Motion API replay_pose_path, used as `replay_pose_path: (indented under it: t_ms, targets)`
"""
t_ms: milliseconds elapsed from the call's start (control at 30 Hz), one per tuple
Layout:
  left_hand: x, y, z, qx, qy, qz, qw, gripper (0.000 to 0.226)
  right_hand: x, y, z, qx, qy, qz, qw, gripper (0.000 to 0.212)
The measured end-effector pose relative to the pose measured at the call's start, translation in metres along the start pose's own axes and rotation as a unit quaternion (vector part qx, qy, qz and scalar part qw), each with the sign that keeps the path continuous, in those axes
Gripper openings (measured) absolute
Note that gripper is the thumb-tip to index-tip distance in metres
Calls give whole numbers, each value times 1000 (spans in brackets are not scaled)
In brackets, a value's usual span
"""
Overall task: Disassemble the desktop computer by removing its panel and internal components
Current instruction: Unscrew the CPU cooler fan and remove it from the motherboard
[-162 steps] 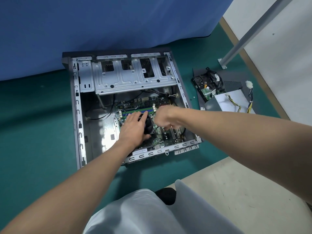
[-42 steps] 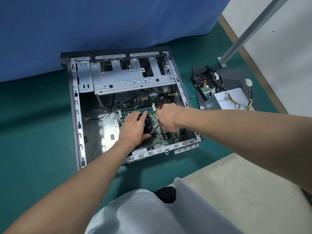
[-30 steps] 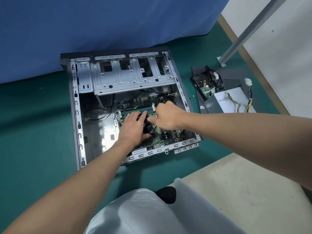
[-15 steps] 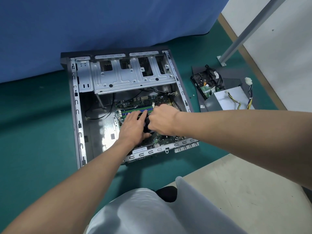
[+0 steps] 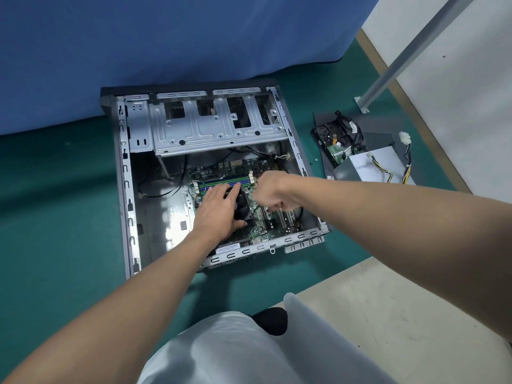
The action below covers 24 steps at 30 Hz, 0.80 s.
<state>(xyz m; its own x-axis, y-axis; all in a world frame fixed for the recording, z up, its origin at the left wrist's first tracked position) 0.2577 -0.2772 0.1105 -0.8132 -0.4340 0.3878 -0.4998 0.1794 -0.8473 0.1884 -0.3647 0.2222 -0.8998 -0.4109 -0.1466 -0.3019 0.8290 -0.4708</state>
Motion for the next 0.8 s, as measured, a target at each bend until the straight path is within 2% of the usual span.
replay_pose_path:
  t_ms: [67,133,167,267,300,333,433,500,567,633,700,767,800]
  targets:
    - [0,0,0,1,0,2,1000,100,-6,-2,-3,61,-55,-178,980,7]
    - [0,0,0,1,0,2,1000,99,-9,1,-11,95,-98,-331,934,10]
    - [0,0,0,1,1,1,1000,99,-11,3,-16,108,-129,-409,897,8]
    - [1,0,1,1,-1,-1,1000,98,-16,19,-23,129,-246,-590,758,21]
    - [1,-1,1,0,-1,-3,1000,98,-15,21,-23,128,-261,-597,748,22]
    - [1,-1,1,1,-1,-6,1000,98,-16,19,-22,126,-259,-571,769,22]
    - [1,-1,-1,0,1,-8,1000,97,-15,3,-14,108,-194,-348,911,10]
    - [1,-1,-1,0,-1,-7,1000,98,-9,1,-5,118,-122,-162,972,26]
    - [1,-1,-1,1,-3,-9,1000,99,1,-3,0,137,-26,64,988,27]
    - [1,-1,-1,1,-4,-6,1000,100,7,0,2,65,39,199,977,21]
    - [0,-1,-1,-1,-4,-2,1000,100,8,1,0,-1,51,167,985,16]
    - [1,-1,0,0,-4,0,1000,100,3,-3,-1,21,10,19,1000,19]
    - [1,-1,-1,0,-4,0,1000,100,0,-4,-2,47,-18,-81,995,17]
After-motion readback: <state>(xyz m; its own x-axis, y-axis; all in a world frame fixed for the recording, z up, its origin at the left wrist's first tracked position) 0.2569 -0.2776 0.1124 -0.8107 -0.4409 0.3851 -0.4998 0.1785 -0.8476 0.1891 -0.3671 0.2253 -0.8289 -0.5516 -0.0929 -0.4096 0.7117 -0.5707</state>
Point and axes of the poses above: each hand's wrist, its own z-axis towards the middle knuckle, its own y-axis out of the palm, x = y × z, the point moved 4 cm from there along z, towards the middle knuckle, and after that the axes turned 6 degrees about -x, right-handed, at the moved point
